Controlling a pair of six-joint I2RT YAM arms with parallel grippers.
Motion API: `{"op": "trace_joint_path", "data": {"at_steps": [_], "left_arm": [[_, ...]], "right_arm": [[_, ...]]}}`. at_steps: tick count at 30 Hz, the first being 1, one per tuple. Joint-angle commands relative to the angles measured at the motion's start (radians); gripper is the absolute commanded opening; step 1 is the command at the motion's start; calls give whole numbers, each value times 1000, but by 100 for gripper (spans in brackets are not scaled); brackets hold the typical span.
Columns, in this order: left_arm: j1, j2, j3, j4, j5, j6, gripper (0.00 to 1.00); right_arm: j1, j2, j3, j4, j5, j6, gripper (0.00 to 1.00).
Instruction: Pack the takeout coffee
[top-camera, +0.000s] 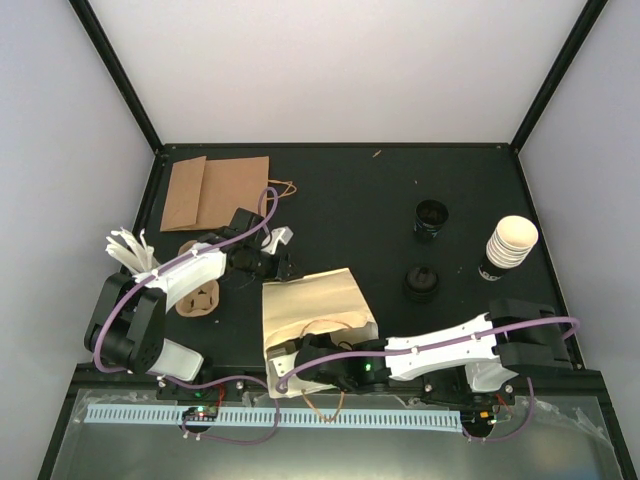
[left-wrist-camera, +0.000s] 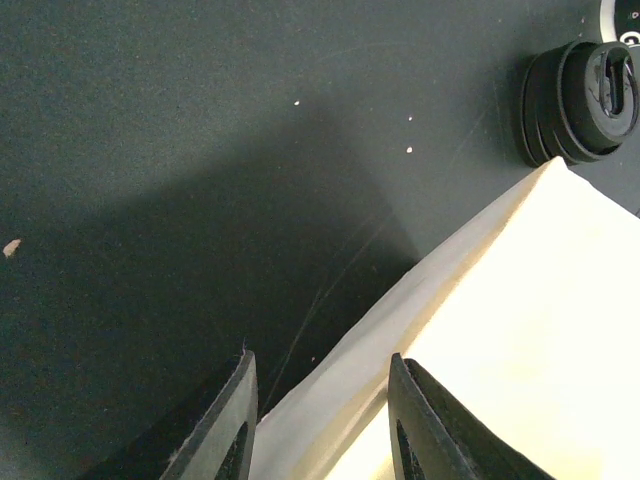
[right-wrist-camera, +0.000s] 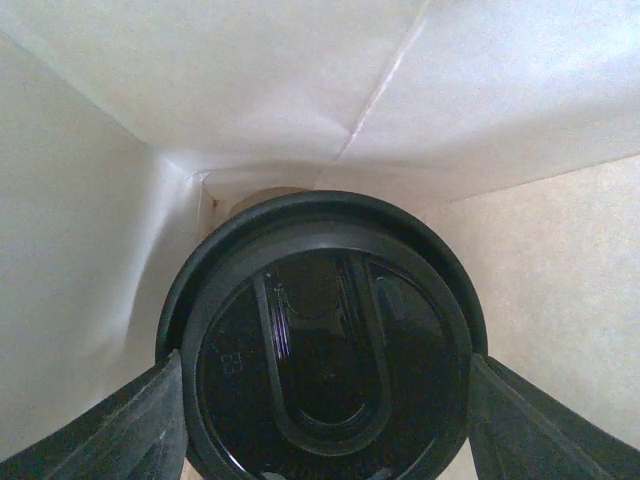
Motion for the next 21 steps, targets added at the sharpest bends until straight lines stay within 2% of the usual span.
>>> {"op": "trace_joint_path", "data": {"at_steps": [1, 21], "left_arm": [[1, -2, -13, -19, 52, -1, 38], [0, 7, -16, -21, 59, -16, 37]], "right_arm": [[-21, 22, 27, 34, 35, -8, 53], [-30, 53, 32, -2, 37, 9, 53]]}}
